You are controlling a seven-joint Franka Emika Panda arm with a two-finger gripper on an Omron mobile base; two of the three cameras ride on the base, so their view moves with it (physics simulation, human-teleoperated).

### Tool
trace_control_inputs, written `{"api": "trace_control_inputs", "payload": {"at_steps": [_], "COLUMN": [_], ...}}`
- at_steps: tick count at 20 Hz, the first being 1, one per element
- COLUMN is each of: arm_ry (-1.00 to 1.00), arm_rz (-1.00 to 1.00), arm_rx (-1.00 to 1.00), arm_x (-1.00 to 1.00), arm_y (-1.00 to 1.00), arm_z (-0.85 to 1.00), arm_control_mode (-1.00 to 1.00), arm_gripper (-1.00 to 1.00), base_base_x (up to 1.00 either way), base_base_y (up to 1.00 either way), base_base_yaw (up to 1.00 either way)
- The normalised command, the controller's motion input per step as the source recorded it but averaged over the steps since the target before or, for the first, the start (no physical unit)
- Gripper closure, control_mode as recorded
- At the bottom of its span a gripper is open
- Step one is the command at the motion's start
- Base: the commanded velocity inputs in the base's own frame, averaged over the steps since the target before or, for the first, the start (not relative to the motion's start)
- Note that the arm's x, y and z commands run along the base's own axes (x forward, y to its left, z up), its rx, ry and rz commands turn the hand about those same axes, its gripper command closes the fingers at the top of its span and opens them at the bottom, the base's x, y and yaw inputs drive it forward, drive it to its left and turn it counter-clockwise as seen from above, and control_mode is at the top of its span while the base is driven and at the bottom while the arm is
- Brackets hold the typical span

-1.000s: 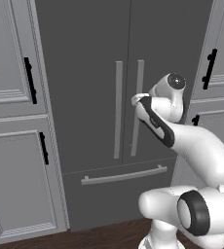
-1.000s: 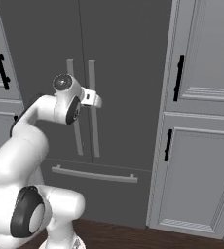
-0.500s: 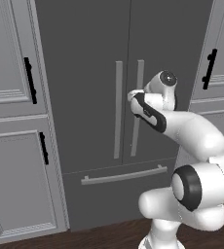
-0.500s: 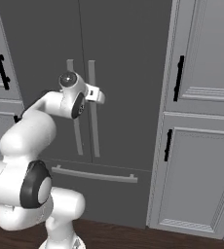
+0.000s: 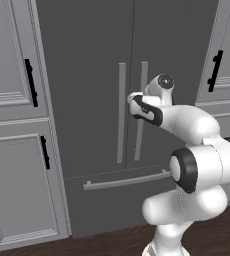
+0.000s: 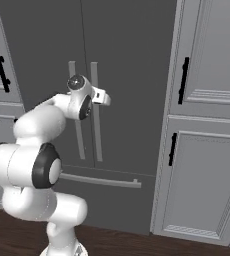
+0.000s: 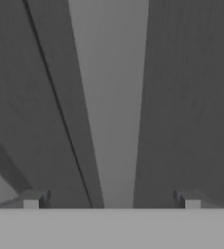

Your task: Take the strawberry from the fridge and place it on top of the pancake, located on the dining counter.

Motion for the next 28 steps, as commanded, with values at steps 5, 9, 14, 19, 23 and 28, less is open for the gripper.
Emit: {"api": "trace_control_inputs", "payload": {"at_steps": [5, 9, 14, 19, 23, 28], "arm_ry": [0.00, 0.00, 0.00, 0.00, 0.02, 0.03], "arm_rz": [0.00, 0.00, 0.00, 0.00, 0.00, 0.00], "arm_rx": [0.00, 0.00, 0.00, 0.00, 0.00, 0.00], "arm_x": [0.44, 0.46, 0.49, 0.46, 0.28, -0.27], "arm_y": [0.00, 0.00, 0.00, 0.02, 0.00, -0.41], "arm_z": [-0.15, -0.13, -0.17, -0.23, -0.09, 0.00], "arm_control_mode": [-1.00, -1.00, -1.00, -1.00, -1.00, -1.00], "arm_gripper": [-1.00, -1.00, -1.00, 1.00, 1.00, 1.00], "base_base_x": [0.00, 0.00, 0.00, 0.00, 0.00, 0.00], "base_base_y": [0.00, 0.00, 0.00, 0.00, 0.00, 0.00], "base_base_yaw": [0.00, 0.00, 0.00, 0.00, 0.00, 0.00]}}
